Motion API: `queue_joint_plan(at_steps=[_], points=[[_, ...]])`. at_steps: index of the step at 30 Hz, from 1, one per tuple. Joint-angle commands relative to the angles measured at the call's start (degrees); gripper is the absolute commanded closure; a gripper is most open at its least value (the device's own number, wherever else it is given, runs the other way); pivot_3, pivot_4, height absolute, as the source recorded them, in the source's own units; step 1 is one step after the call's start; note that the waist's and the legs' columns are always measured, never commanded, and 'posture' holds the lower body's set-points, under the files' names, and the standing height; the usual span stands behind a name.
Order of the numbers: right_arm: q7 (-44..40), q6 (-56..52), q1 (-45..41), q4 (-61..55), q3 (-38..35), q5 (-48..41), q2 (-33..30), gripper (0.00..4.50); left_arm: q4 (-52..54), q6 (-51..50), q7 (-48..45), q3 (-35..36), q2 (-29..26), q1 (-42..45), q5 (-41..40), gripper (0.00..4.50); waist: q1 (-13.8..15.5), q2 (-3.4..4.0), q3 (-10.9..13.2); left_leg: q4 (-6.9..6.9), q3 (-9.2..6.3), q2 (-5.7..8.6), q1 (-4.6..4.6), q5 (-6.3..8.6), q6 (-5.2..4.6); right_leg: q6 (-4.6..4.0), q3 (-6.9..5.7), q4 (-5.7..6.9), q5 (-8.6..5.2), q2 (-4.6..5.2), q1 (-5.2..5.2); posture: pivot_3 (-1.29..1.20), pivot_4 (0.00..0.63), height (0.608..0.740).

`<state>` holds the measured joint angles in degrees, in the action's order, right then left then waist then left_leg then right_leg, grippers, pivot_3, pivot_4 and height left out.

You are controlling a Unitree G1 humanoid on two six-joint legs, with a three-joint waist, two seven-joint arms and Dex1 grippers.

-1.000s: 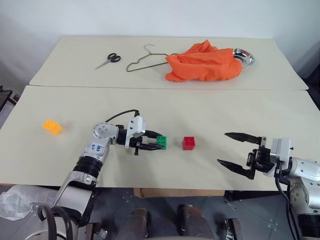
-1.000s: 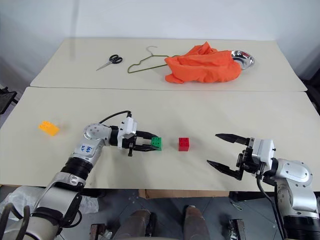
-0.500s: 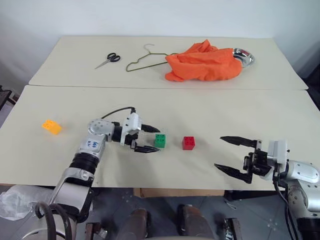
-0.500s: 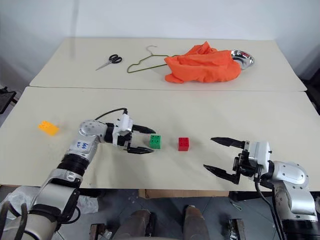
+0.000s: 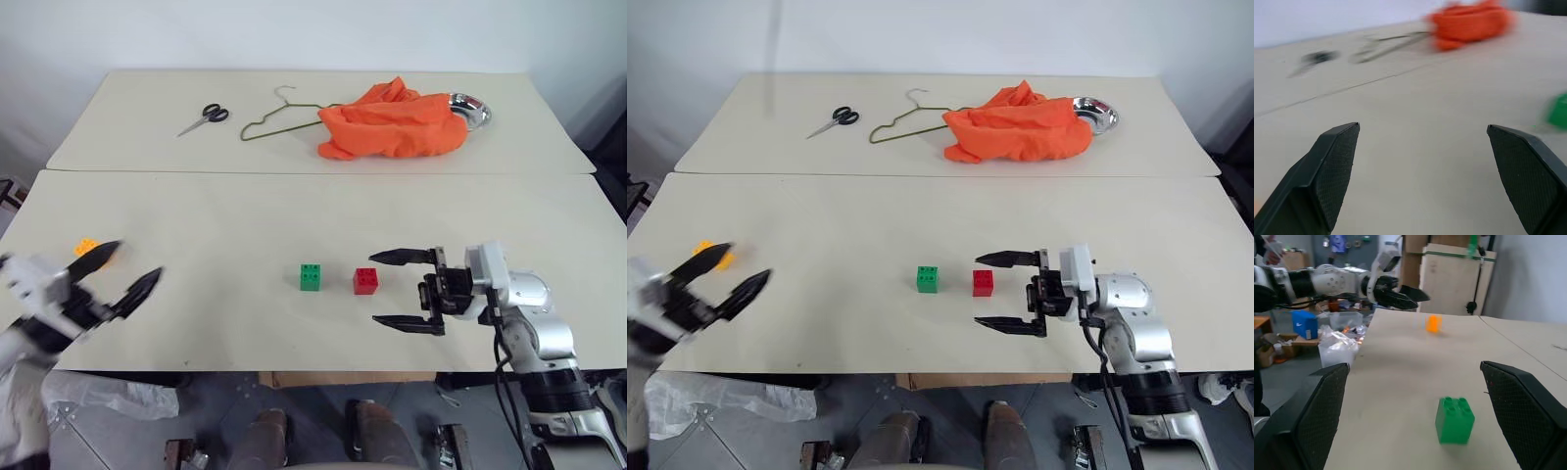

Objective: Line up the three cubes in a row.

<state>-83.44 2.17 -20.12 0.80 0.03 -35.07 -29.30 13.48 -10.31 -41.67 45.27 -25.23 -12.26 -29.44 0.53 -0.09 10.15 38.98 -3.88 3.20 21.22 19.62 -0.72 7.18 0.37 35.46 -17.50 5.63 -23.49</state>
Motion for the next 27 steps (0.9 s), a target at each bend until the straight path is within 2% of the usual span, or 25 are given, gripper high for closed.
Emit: queue_joint_plan(at_steps=[1, 4, 7, 10, 14, 18, 21, 24, 27], points=[[-1.19, 1.86, -0.66, 0.16, 0.34, 0.46, 1.03, 0.0, 2.63, 4.93, 9.96, 7.17, 8.19, -5.67, -0.74, 0.1, 0.23, -0.01, -0.01, 0.0, 0.01, 0.01, -0.02, 0.01, -0.01, 0.0, 0.02, -0.03, 0.0, 0.01, 0.03, 0.0, 0.15, 0.74], [-0.76, 1.92, -1.15, 0.23, 0.73, 0.82, 1.82, 0.0, 1.72, 7.08, 12.44, 8.06, 14.04, -10.67, -1.53, 0.1, 0.87, -0.08, -0.04, 0.01, 0.03, 0.01, -0.02, 0.04, -0.03, 0.0, 0.01, -0.04, 0.0, 0.0, 0.04, 0.0, 0.15, 0.74], [-1.05, 2.16, -1.48, 0.15, 0.85, 0.77, 1.99, 0.0, 1.24, 8.5, 14.39, 7.81, 16.33, -11.64, -3.56, 0.1, 1.02, -0.09, -0.04, 0.01, 0.03, 0.02, -0.02, 0.05, -0.02, 0.0, 0.01, -0.06, 0.0, 0.01, 0.06, 0.0, 0.15, 0.74], [-0.94, 2.34, -1.71, 0.18, 0.81, 1.06, 1.7, 0.0, 1.67, 7.79, 16.45, 5.63, 15.98, -9.63, -4.99, 0.1, 0.9, -0.12, -0.06, 0.01, 0.02, 0.01, -0.03, 0.07, -0.02, 0.0, 0.01, -0.06, 0.0, 0.02, 0.07, 0.0, 0.15, 0.74], [-0.34, 1.99, -2.05, -0.32, 0.73, 1.36, 1.52, 0.0, 0.12, 6.1, 19.01, 2.6, 12.21, -6.3, -3.53, 0.1, 0.74, -0.11, -0.06, 0.0, 0.02, 0.0, -0.03, 0.07, 0.01, 0.0, 0.01, -0.02, 0.0, -0.02, 0.03, 0.0, 0.15, 0.74], [0.29, 1.24, -2.66, -0.93, 0.73, 1.91, 0.7, 0.0, -3.64, -0.36, 28.24, -2.63, 6.48, 2.33, 2.3, 0.1, 0.79, -0.11, -0.05, -0.01, 0.02, 0.01, -0.03, 0.06, 0.04, -0.01, 0.01, 0.05, 0.0, -0.06, -0.03, 0.0, 0.15, 0.74], [1.66, 1.03, -2.43, -1.48, 0.33, 2.2, 0.41, 0.0, -2.96, -5.14, 39.92, -4.7, 8.23, 7.79, 6.51, 0.1, 0.76, -0.11, -0.06, -0.01, 0.0, 0.06, -0.05, 0.05, 0.04, -0.01, 0.0, 0.11, 0.0, -0.05, -0.02, 0.0, 0.15, 0.74], [3.01, 0.17, -1.3, -2.53, 0.39, 2.12, 0.12, 0.0, -1.23, -6.96, 49.54, -6.33, 12.37, 14.16, 8.0, 0.1, 0.79, -0.15, -0.08, 0.0, 0.03, 0.09, -0.02, 0.08, -0.01, 0.01, -0.04, 0.23, 0.01, -0.06, -0.06, 0.0, 0.15, 0.74], [3.32, -0.7, -0.67, -3.62, 0.81, 1.85, -0.13, 0.0, -2.31, -8.5, 54.63, -7.54, 14.21, 18.77, 9.02, 0.1, 0.77, -0.23, -0.11, 0.02, 0.03, 0.06, 0.04, 0.08, 0.0, 0.02, -0.11, 0.24, 0.01, -0.08, -0.11, 0.0, 0.15, 0.74]])
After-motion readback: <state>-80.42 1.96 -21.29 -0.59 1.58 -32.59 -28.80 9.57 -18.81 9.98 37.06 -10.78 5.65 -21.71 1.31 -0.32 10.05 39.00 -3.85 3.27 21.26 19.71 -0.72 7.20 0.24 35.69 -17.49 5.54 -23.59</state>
